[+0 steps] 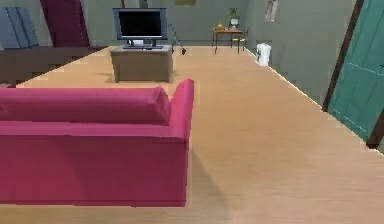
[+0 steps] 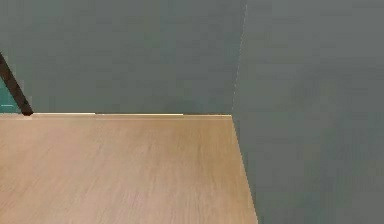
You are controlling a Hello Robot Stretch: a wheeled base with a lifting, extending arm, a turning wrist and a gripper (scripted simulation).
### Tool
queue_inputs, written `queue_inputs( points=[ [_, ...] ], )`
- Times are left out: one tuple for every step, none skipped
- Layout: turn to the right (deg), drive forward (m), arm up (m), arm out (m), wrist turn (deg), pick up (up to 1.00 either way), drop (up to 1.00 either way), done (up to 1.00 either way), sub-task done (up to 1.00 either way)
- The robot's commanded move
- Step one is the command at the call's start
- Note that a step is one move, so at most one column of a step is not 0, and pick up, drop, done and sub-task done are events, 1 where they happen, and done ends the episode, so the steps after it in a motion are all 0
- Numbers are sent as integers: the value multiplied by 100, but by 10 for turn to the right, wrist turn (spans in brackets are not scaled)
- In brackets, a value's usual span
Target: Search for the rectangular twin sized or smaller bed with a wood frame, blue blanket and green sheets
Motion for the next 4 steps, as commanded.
queue_inputs(
  points=[
    [0,5,0,0,0,0,0,0,0],
    [-450,0,0,0,0,0,0,0,0],
    [-360,0,0,0,0,0,0,0,0],
    [0,90,0,0,0,0,0,0,0]
  ],
)
